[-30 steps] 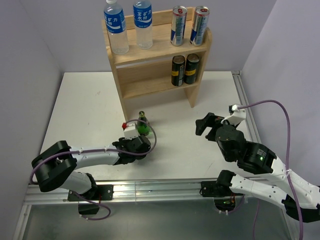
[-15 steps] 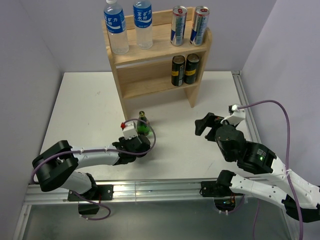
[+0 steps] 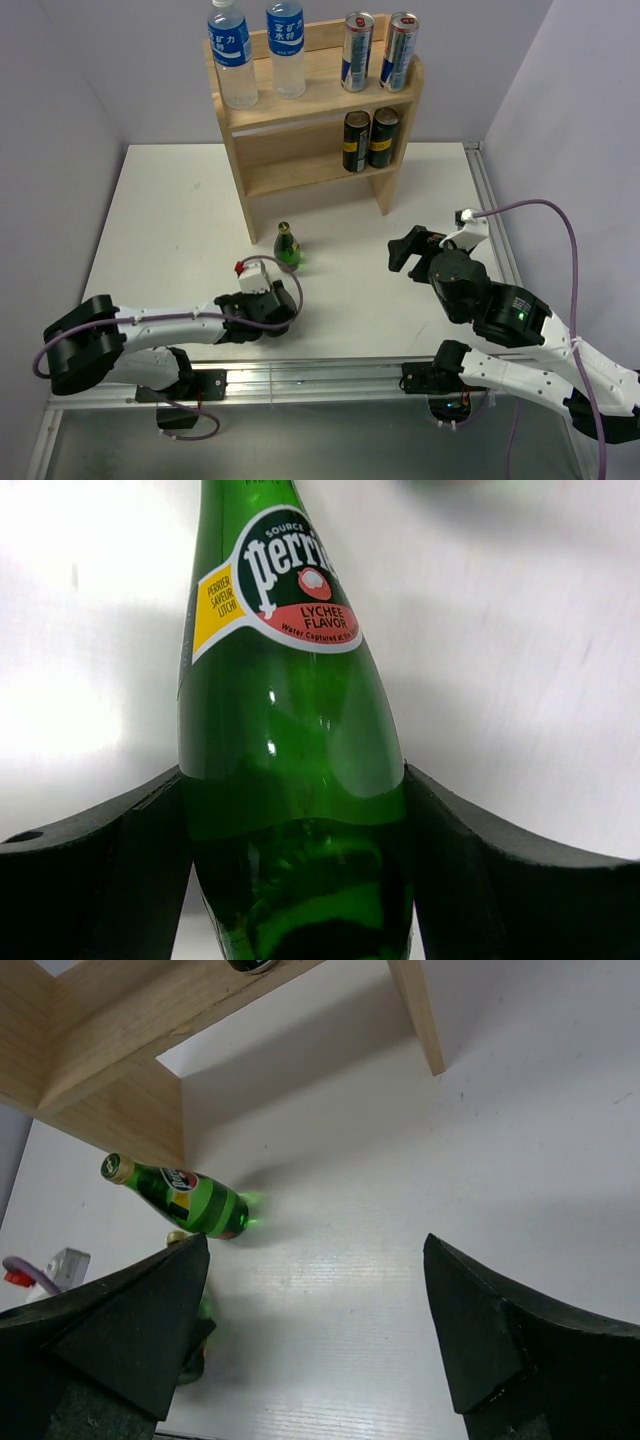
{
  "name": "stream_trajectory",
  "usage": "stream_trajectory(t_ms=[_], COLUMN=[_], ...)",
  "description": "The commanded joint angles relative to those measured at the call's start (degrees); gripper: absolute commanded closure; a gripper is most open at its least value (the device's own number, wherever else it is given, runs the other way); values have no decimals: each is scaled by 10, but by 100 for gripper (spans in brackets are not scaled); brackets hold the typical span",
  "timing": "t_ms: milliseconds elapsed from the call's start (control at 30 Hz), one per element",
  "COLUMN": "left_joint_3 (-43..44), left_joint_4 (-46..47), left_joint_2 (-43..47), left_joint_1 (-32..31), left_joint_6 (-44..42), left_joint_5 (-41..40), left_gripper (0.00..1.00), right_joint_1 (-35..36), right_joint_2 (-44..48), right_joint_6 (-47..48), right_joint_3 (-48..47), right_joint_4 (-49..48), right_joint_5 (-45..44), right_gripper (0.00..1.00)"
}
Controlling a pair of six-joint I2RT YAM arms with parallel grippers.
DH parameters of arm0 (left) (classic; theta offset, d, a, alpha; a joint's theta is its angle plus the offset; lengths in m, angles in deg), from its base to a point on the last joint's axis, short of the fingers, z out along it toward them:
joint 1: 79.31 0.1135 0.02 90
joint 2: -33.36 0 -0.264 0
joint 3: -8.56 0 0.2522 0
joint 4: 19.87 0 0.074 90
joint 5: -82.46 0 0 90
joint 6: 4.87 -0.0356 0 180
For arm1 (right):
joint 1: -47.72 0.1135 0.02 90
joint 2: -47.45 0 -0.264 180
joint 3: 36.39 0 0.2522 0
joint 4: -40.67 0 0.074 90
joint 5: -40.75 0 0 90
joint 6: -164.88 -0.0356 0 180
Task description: Place and organize the beverage onto the shelf
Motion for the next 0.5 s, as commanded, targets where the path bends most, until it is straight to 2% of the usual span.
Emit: stream_trajectory(t_ms=[0,167,367,400,467], left_joint_3=[-8,6,-23,-26,-36], left_joint_4=[-173,-229,-216,-214,-208], left_joint_2=[49,110,164,165,162], left_joint_1=[-62,-115,-119,-119,-119], left_joint_6=[89,117,117,110,104], left_joint_5=[64,90,123,127,141], left_gripper=[100,100,100,96,83], right_joint_1=[5,7,7,7,8], right_joint_2=[-7,-20,-36,-38,-37], right_joint_6=[-5,2,8,9,9], right_joint_3=[-6,-9,-14,-14,-13], right_joint_4=[-23,-33,-50,-52,-54], right_joint_5=[-4,2,5,6,5], right_gripper=[6,6,6,6,6])
